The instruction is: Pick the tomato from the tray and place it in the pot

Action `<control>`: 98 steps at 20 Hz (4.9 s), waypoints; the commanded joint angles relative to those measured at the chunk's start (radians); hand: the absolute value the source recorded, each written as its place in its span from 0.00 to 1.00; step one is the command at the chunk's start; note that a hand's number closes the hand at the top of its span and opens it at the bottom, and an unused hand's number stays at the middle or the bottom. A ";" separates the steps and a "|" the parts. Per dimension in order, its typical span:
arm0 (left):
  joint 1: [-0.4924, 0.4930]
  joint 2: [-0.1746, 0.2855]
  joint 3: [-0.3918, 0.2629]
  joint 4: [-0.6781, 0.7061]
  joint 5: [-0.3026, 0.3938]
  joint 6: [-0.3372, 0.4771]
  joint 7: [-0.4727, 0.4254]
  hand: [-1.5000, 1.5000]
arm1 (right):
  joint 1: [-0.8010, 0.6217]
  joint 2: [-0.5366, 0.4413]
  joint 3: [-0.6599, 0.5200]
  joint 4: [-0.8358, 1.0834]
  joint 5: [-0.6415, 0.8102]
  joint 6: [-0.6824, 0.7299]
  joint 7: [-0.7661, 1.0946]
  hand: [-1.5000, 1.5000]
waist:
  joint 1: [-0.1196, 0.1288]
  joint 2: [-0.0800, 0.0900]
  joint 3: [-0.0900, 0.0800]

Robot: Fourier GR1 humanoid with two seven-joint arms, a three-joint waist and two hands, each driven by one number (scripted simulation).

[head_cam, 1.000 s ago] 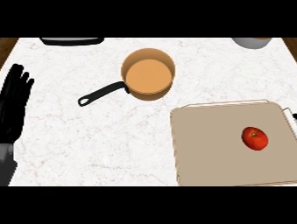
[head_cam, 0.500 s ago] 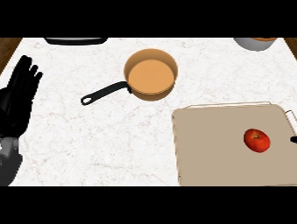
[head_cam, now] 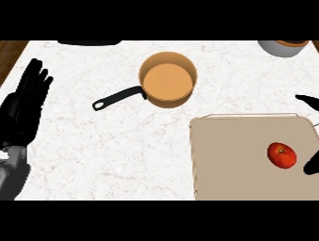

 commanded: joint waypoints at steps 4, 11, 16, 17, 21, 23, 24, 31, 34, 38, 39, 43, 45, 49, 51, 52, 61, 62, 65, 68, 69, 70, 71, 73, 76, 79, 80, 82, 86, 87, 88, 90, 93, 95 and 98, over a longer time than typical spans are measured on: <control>0.038 -0.041 -0.012 -0.019 -0.052 0.013 -0.027 0.50 | -0.172 0.182 0.118 0.122 0.011 0.159 0.230 0.00 | -0.011 -0.002 0.003; 0.081 -0.074 0.003 -0.110 -0.101 0.021 0.040 0.50 | -0.185 0.267 0.053 0.156 0.065 0.210 0.256 0.00 | -0.023 -0.005 0.003; 0.013 -0.079 0.057 0.049 -0.074 -0.054 -0.022 0.50 | -0.143 0.282 0.087 0.196 0.137 0.209 0.279 0.00 | -0.028 -0.003 0.003; 0.008 -0.079 0.078 0.050 -0.052 -0.072 -0.024 0.50 | -0.116 0.289 0.099 0.199 0.175 0.177 0.263 0.00 | -0.029 -0.004 0.003; 0.008 -0.056 0.107 -0.010 -0.067 -0.076 0.057 0.50 | -0.054 0.302 0.081 0.154 0.231 0.161 0.258 0.00 | -0.030 -0.006 0.003; 0.027 -0.097 0.089 -0.035 -0.104 -0.049 0.043 0.50 | -0.115 0.328 0.063 0.235 0.258 0.195 0.229 0.00 | -0.027 -0.005 0.003; 0.019 -0.086 0.117 -0.020 -0.097 -0.081 0.031 0.50 | -0.101 0.374 0.069 0.238 0.291 0.162 0.218 0.00 | -0.028 -0.005 0.003; 0.080 -0.118 0.103 -0.088 -0.158 -0.086 0.068 0.50 | -0.019 0.369 0.037 0.282 0.385 0.150 0.098 0.00 | -0.028 -0.006 0.003; 0.020 -0.121 0.161 0.047 -0.125 -0.151 -0.012 0.50 | -0.020 0.356 -0.002 0.359 0.423 0.122 0.024 0.00 | -0.030 -0.004 0.003; 0.030 -0.130 0.168 -0.066 -0.146 -0.142 0.091 0.50 | -0.027 0.378 -0.057 0.341 0.449 0.170 0.047 0.00 | -0.029 -0.005 0.003; 0.086 -0.174 0.150 -0.032 -0.166 -0.149 -0.007 0.50 | 0.021 0.410 -0.039 0.253 0.451 0.181 0.093 0.00 | -0.031 -0.006 0.003; 0.088 -0.168 0.142 -0.076 -0.173 -0.138 0.033 0.50 | 0.030 0.374 0.057 0.408 0.536 0.112 -0.133 1.00 | -0.024 -0.004 0.004; 0.045 -0.173 0.148 -0.054 -0.201 -0.117 0.053 0.50 | -0.007 0.314 0.000 0.383 0.517 0.175 -0.187 1.00 | -0.029 -0.005 0.003; 0.036 -0.205 0.143 -0.013 -0.212 -0.141 0.020 0.50 | 0.021 0.400 0.011 0.384 0.571 0.150 -0.152 1.00 | -0.031 -0.005 0.003; 0.009 -0.182 0.181 -0.033 -0.198 -0.143 0.067 0.50 | -0.035 0.389 -0.017 0.445 0.574 0.178 -0.196 1.00 | -0.028 -0.004 0.003; 0.005 -0.217 0.159 0.023 -0.213 -0.138 0.022 0.50 | -0.010 0.379 -0.021 0.363 0.563 0.218 -0.174 1.00 | -0.033 -0.005 0.003; -0.014 -0.200 0.126 -0.017 -0.182 -0.195 0.057 0.50 | -0.172 0.854 0.450 0.142 0.565 0.161 -0.268 1.00 | 0.098 -0.001 0.003; -0.026 -0.203 0.118 -0.020 -0.186 -0.190 0.074 0.50 | -0.189 0.857 0.500 0.132 0.552 0.132 -0.245 1.00 | 0.094 -0.003 0.005; -0.010 -0.209 0.121 0.011 -0.203 -0.178 0.050 0.50 | -0.199 0.861 0.652 0.078 0.473 0.017 -0.152 1.00 | 0.056 -0.003 0.003; -0.016 -0.187 0.151 0.025 -0.190 -0.189 0.048 0.50 | -0.244 0.864 0.709 -0.050 0.423 -0.121 -0.020 1.00 | 0.037 -0.011 0.002; -0.030 -0.175 0.166 0.005 -0.185 -0.185 0.064 0.50 | -0.222 0.864 0.708 -0.065 0.441 -0.229 -0.012 1.00 | 0.029 -0.013 0.003; -0.013 -0.201 0.141 0.035 -0.201 -0.180 0.037 0.50 | -0.265 0.864 0.700 -0.084 0.452 -0.276 0.028 1.00 | 0.021 -0.010 0.002; -0.035 -0.189 0.157 0.018 -0.202 -0.165 0.064 0.50 | -0.276 0.865 0.730 -0.107 0.480 -0.330 0.067 1.00 | 0.013 -0.014 0.003; -0.045 -0.199 0.160 0.022 -0.204 -0.153 0.057 0.50 | -0.324 0.865 0.712 -0.156 0.494 -0.423 0.130 1.00 | 0.004 -0.014 0.002; 0.000 -0.183 0.164 -0.008 -0.192 -0.175 0.065 0.50 | -0.453 0.865 0.695 -0.171 0.585 -0.510 0.257 1.00 | 0.011 -0.020 0.001; -0.021 -0.204 0.164 0.026 -0.201 -0.162 0.035 0.50 | -0.593 0.865 0.667 -0.144 0.571 -0.597 0.357 1.00 | 0.004 -0.010 0.001; -0.005 -0.184 0.173 0.008 -0.190 -0.184 0.039 0.50 | -0.624 0.866 0.650 -0.143 0.609 -0.600 0.405 1.00 | 0.002 -0.013 0.001; 0.007 -0.204 0.168 0.033 -0.207 -0.166 0.019 0.50 | -0.691 0.866 0.610 -0.083 0.595 -0.633 0.421 1.00 | -0.005 -0.008 0.001; 0.025 -0.200 0.170 -0.026 -0.201 -0.172 0.041 0.50 | -0.751 0.865 0.566 0.002 0.570 -0.662 0.452 1.00 | -0.006 -0.007 0.002; -0.037 -0.171 0.189 -0.007 -0.195 -0.176 0.097 0.50 | -0.746 0.865 0.523 0.004 0.554 -0.647 0.410 1.00 | -0.015 -0.005 0.002; 0.031 -0.174 0.197 -0.046 -0.174 -0.194 0.066 0.50 | -0.779 0.865 0.437 -0.020 0.520 -0.604 0.397 1.00 | -0.011 -0.007 0.002; 0.006 -0.203 0.168 -0.026 -0.218 -0.155 0.067 0.50 | -0.767 0.865 0.390 0.043 0.456 -0.636 0.326 1.00 | -0.015 -0.003 0.003; 0.048 -0.162 0.230 0.023 -0.167 -0.236 -0.011 0.50 | -0.759 0.865 0.379 0.142 0.465 -0.648 0.256 1.00 | -0.018 -0.003 0.002; -0.017 -0.167 0.229 0.024 -0.184 -0.199 0.031 0.50 | -0.719 0.866 0.315 0.219 0.420 -0.707 0.143 1.00 | -0.018 0.001 0.003; 0.002 -0.208 0.190 -0.016 -0.226 -0.153 0.058 0.50 | -0.739 0.853 0.245 0.316 0.405 -0.683 0.047 1.00 | -0.019 -0.001 0.003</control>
